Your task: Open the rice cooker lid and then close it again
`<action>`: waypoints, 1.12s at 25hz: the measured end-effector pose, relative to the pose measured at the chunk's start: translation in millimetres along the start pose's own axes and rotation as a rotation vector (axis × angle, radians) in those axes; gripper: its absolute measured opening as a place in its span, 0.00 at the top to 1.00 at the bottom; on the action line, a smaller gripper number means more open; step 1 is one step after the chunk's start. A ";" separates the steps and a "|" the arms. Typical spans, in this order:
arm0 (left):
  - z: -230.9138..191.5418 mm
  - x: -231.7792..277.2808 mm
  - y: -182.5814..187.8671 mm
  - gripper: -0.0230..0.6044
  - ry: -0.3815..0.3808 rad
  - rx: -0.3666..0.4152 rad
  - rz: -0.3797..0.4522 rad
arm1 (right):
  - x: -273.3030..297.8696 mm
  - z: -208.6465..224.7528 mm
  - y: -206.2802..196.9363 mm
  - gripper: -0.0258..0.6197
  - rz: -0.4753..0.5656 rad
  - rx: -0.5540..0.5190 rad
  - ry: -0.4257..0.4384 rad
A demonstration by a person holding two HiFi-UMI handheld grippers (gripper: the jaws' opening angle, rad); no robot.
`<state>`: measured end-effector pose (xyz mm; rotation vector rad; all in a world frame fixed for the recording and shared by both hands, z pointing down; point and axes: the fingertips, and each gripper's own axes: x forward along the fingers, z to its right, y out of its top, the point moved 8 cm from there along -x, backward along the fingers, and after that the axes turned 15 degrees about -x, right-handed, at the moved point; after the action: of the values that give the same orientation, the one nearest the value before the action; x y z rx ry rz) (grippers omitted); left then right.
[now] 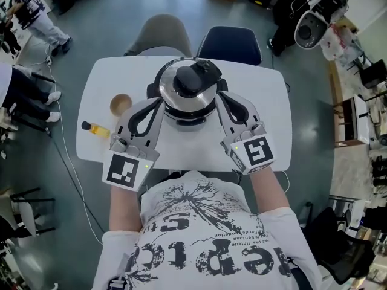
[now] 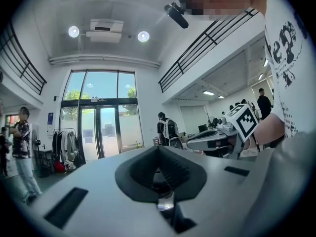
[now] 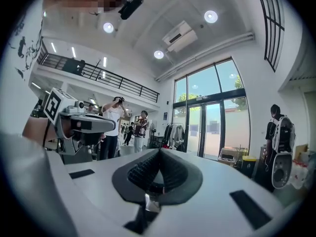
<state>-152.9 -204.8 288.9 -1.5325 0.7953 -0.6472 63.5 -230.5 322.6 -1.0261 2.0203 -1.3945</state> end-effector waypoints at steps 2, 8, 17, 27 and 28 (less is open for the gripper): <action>0.5 0.1 -1.0 0.94 0.007 -0.006 -0.007 | -1.4 -1.2 0.7 0.95 -0.002 -0.011 0.008; -0.6 1.1 -5.3 0.94 0.012 -0.011 -0.021 | -1.5 -5.8 1.9 0.95 0.013 -0.045 0.057; -0.2 -6.0 -2.1 0.94 0.022 -0.028 -0.018 | -3.6 -8.6 13.5 0.95 0.030 -0.048 0.035; -1.9 -9.7 -1.0 0.94 0.016 -0.038 -0.027 | -5.6 -12.2 8.4 0.95 0.002 -0.034 0.000; -2.4 -9.7 -1.5 0.94 0.017 -0.038 -0.029 | -5.5 -12.2 8.1 0.95 0.002 -0.028 -0.003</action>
<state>-160.5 -198.5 291.0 -1.5772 0.8032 -0.6705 55.5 -217.5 319.4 -1.0368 2.0434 -1.3663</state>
